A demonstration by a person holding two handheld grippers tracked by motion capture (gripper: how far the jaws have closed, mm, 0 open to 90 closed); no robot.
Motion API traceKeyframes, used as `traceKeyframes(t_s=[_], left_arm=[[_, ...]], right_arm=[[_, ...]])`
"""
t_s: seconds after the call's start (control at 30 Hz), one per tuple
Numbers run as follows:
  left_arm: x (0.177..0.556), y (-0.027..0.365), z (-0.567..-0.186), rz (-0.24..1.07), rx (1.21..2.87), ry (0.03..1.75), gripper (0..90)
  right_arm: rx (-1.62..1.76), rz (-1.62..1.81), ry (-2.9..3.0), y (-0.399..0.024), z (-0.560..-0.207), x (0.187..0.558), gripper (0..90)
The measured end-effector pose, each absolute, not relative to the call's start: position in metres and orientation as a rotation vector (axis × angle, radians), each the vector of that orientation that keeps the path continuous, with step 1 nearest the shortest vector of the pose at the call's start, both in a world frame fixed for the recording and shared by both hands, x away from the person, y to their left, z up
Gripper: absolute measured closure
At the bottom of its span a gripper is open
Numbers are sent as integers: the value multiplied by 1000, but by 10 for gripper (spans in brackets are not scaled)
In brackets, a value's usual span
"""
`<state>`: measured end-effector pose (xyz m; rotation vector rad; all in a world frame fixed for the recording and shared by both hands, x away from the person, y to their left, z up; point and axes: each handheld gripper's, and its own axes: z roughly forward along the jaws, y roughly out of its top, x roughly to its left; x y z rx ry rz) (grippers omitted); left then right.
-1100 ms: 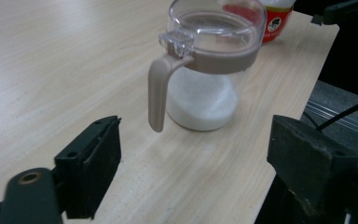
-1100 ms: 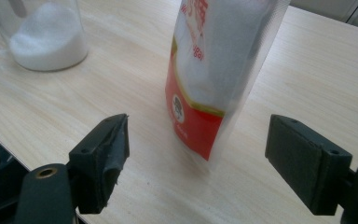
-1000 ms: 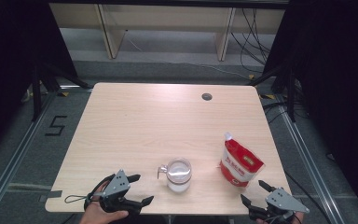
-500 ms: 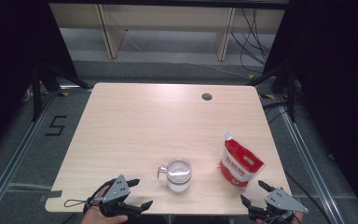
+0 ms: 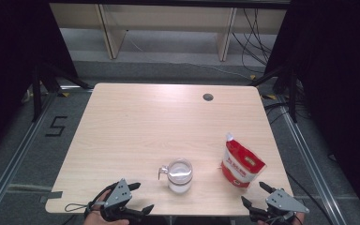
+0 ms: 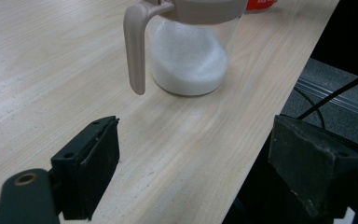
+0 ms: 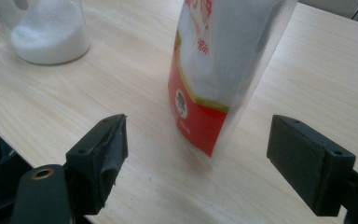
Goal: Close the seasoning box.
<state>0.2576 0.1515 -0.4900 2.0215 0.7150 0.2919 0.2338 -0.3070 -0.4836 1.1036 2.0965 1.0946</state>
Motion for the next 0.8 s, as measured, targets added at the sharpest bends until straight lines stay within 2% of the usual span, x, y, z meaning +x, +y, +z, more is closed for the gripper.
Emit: traceKeyframes(t_s=[0.37, 0.8], left_arm=[[256, 150, -492, 291, 2015, 713, 159], [256, 149, -492, 284, 2013, 724, 159]], right_arm=[[1070, 1088, 2099, -308, -485, 237, 166], [1047, 1063, 2094, -310, -487, 240, 164]])
